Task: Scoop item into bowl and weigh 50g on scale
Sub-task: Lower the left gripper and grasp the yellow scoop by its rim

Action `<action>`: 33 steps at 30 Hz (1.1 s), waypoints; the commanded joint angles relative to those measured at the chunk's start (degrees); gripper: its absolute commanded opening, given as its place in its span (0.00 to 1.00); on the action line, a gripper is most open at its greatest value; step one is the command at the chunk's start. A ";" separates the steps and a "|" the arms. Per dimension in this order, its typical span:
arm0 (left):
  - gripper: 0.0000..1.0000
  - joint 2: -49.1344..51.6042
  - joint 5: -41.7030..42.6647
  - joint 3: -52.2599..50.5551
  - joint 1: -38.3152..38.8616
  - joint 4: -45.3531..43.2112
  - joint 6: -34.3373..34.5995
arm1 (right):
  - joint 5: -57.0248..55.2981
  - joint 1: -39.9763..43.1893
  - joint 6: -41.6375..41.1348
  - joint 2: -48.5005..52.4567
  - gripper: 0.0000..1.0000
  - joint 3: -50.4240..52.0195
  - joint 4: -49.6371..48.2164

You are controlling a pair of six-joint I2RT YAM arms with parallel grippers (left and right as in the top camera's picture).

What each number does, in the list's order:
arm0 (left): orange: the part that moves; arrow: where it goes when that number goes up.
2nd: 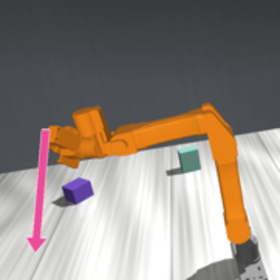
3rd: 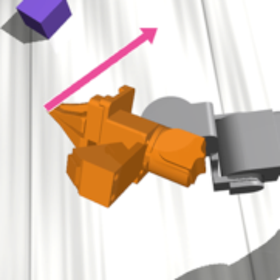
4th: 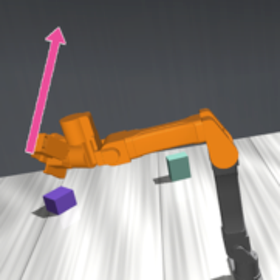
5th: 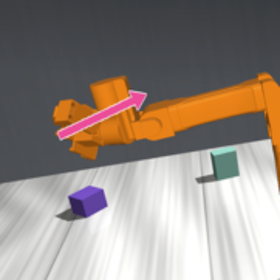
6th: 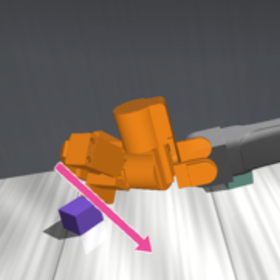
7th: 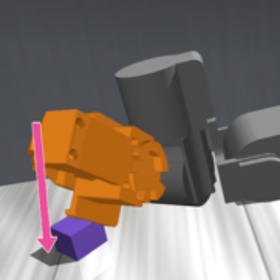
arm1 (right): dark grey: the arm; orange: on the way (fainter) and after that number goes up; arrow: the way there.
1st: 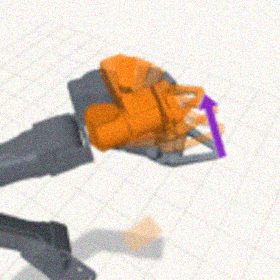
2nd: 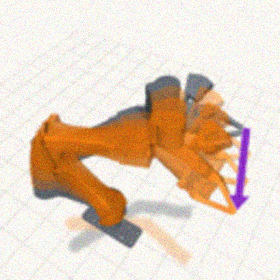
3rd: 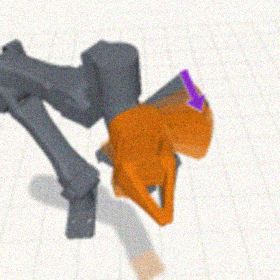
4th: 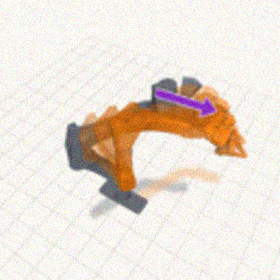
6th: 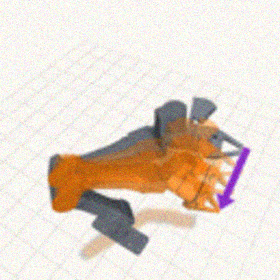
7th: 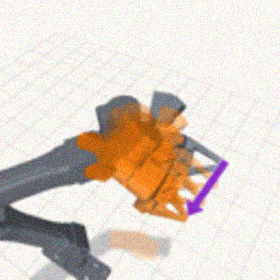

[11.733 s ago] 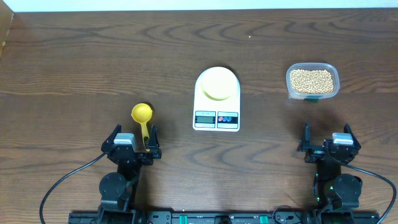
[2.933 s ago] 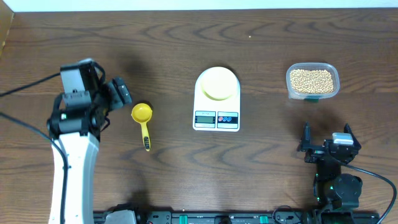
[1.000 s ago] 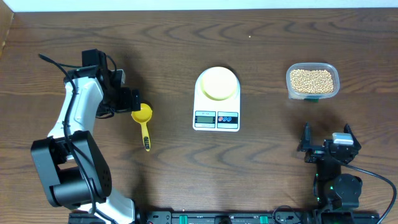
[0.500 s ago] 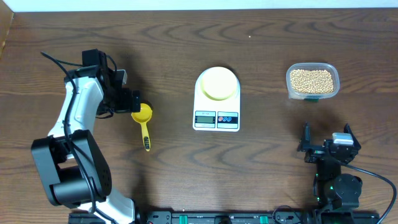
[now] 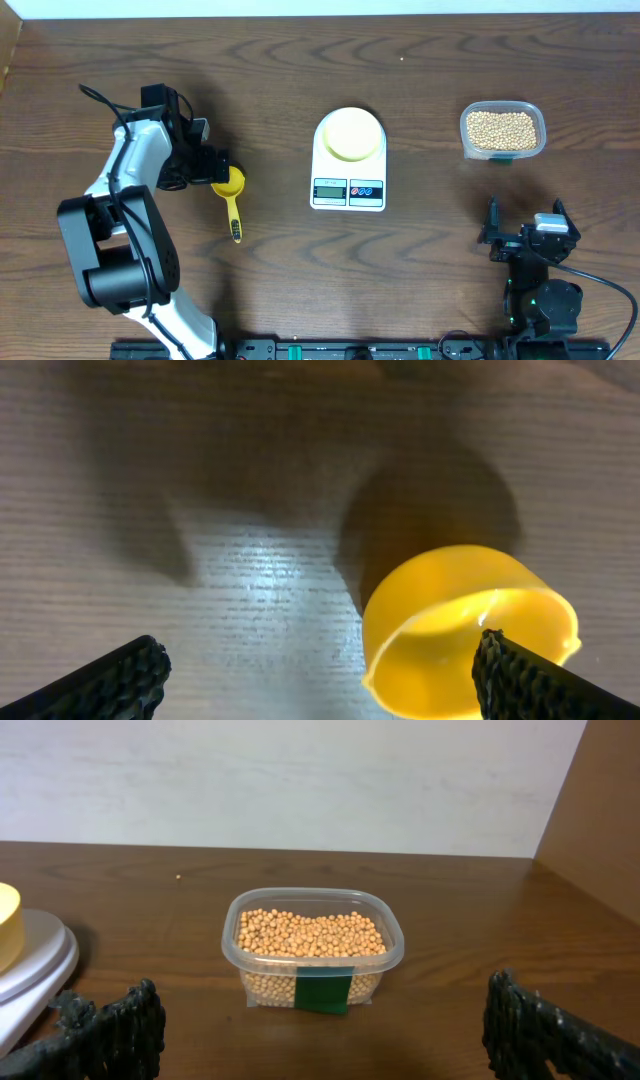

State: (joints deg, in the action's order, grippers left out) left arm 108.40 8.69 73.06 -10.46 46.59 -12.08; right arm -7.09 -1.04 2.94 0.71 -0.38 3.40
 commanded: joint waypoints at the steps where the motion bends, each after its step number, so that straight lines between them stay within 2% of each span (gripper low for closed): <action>1: 0.99 1.64 -0.35 -0.09 -0.09 -0.02 -0.79 | -0.02 -0.31 -0.72 -0.17 0.99 0.07 0.24; 8: 0.99 4.70 -0.33 -0.09 -0.09 -0.83 -0.76 | -0.02 -0.31 -0.72 -0.17 0.99 0.07 0.24; 33: 0.99 4.76 -0.33 -0.09 -0.09 -1.64 -0.79 | -0.02 -0.31 -0.72 -0.17 0.99 0.07 0.24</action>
State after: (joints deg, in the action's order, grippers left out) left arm 112.75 8.69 73.06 -10.46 45.12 -12.08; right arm -7.11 -1.04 2.96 0.71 -0.38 3.40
